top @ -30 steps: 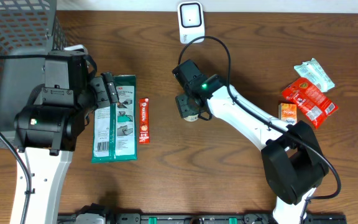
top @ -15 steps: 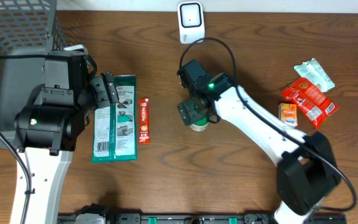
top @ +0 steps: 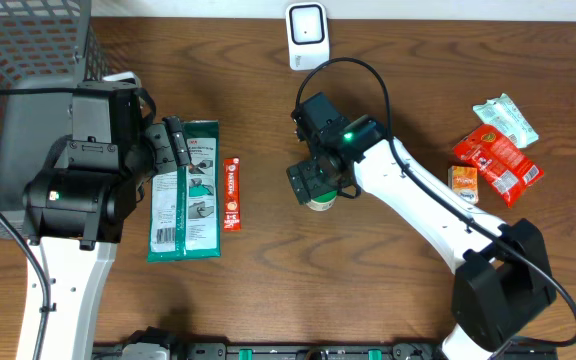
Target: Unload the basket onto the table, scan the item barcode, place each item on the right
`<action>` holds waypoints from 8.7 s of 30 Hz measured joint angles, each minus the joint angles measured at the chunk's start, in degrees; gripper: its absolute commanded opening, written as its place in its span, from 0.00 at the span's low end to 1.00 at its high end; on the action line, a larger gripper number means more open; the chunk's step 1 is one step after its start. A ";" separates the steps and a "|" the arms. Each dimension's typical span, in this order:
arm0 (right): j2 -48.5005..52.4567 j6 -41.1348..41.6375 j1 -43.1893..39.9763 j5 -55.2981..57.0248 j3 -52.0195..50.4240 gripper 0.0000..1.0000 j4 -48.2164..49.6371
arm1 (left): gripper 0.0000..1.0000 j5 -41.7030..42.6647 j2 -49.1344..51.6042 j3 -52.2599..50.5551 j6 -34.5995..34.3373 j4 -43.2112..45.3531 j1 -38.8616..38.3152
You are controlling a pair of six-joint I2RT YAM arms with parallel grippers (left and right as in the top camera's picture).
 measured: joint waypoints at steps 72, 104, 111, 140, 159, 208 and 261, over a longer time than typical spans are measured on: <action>4.72 0.74 -0.09 0.83 14.71 0.49 -10.73 | 0.87 0.00 0.00 0.00 0.00 -0.02 0.00; 4.00 -8.00 -4.52 16.81 8.92 0.17 49.48 | 0.87 0.00 0.00 0.00 0.00 0.02 0.00; 8.92 -9.11 -7.04 16.92 16.35 0.17 42.71 | 0.87 -0.02 0.00 0.00 0.00 0.00 0.00; 34.56 -5.86 -11.45 12.09 33.27 0.04 66.07 | 0.87 -0.02 0.00 0.00 0.00 0.00 0.00; 40.68 -3.21 -13.33 11.10 33.27 0.02 71.97 | 0.87 -0.02 0.00 0.00 0.00 0.00 0.00; 1.55 -2.54 -19.87 2.10 6.36 0.05 -8.39 | 0.87 -0.02 0.00 0.00 0.00 0.00 0.00; -23.98 -4.55 -20.44 -14.47 -15.21 0.73 18.14 | 0.87 -0.02 0.00 0.00 0.00 -0.02 0.00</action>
